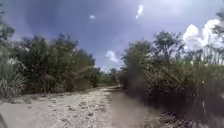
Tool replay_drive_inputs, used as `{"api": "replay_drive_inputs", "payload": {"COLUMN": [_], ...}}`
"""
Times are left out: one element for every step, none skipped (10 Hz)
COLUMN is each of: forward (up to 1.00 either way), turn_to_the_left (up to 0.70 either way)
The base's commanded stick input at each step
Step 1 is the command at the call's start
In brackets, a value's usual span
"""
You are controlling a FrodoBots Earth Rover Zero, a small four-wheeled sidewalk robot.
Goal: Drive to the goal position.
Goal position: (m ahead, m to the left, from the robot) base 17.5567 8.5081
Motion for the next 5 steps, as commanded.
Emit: {"api": "replay_drive_inputs", "payload": {"forward": [0.70,0.70,0.70,0.70,0.70], "turn_to_the_left": [0.35,0.06,0.00,0.00,0.00]}}
